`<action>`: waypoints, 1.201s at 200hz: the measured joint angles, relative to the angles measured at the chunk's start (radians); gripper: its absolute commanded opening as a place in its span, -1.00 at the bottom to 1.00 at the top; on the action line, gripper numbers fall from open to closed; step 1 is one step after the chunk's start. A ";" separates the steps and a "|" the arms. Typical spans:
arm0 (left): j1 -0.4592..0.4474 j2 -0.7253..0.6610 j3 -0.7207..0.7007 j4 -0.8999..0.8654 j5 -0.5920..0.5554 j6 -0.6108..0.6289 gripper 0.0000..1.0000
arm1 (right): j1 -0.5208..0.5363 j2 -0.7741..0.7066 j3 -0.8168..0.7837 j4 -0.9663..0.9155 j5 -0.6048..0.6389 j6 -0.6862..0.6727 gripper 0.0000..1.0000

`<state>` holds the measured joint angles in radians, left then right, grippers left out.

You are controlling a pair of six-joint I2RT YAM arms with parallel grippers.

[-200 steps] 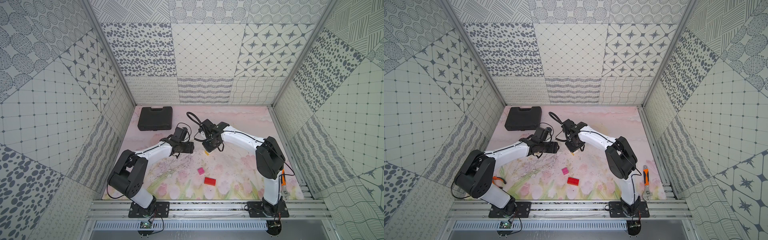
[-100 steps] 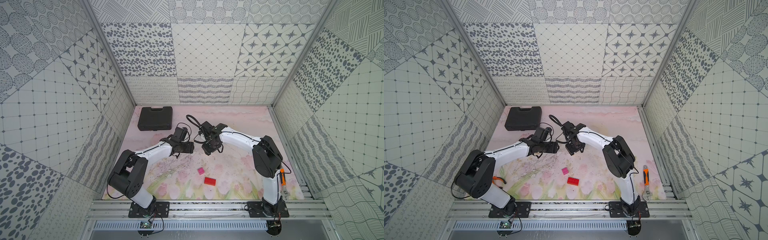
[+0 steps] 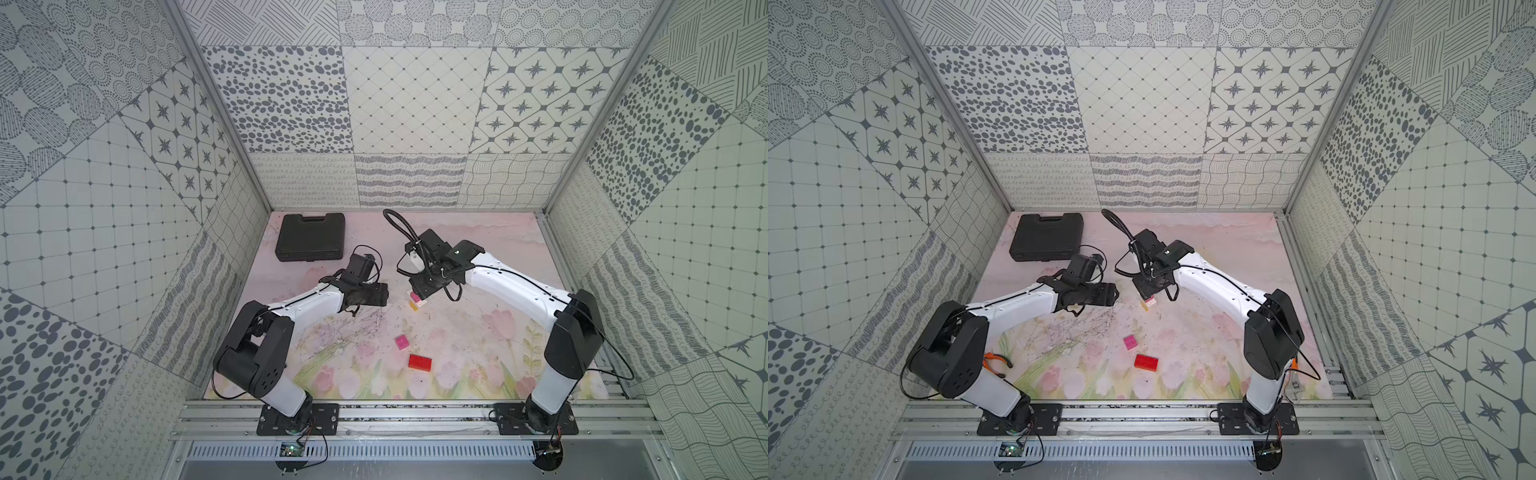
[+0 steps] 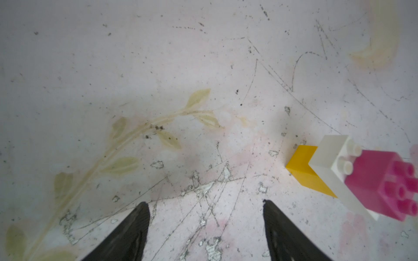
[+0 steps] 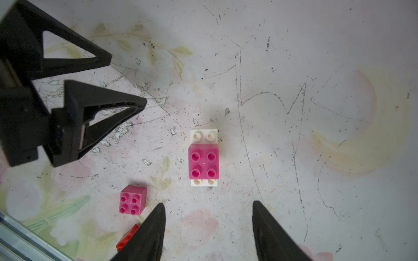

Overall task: Assemble the letter f with lego
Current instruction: Assemble the lego brick with the lego brick, then pick up the lego brick from the center of the board.

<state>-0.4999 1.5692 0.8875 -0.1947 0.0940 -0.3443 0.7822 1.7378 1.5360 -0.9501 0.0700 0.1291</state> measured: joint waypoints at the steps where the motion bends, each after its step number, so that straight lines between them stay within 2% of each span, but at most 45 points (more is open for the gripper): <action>1: 0.000 0.000 0.000 -0.001 0.000 0.000 0.61 | 0.001 -0.002 -0.002 0.000 0.000 0.000 0.25; 33: 0.013 -0.002 0.004 -0.006 -0.008 -0.008 0.62 | 0.065 -0.075 -0.124 0.024 -0.010 0.057 0.25; 70: 0.066 -0.011 -0.021 -0.005 -0.016 -0.032 0.63 | 0.190 -0.082 -0.248 0.079 -0.029 0.146 0.25; 112: 0.106 -0.033 -0.041 -0.015 -0.039 -0.053 0.65 | 0.296 -0.069 -0.284 0.143 -0.048 0.229 0.27; 178: 0.159 -0.093 -0.080 -0.031 -0.071 -0.090 0.67 | 0.305 0.034 -0.289 0.208 -0.052 0.269 0.27; 240: 0.168 -0.117 -0.088 -0.036 -0.078 -0.098 0.66 | 0.305 0.110 -0.288 0.236 -0.060 0.283 0.23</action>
<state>-0.3317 1.4521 0.7994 -0.2306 0.0162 -0.4423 1.0870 1.8481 1.2476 -0.7143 0.0101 0.4126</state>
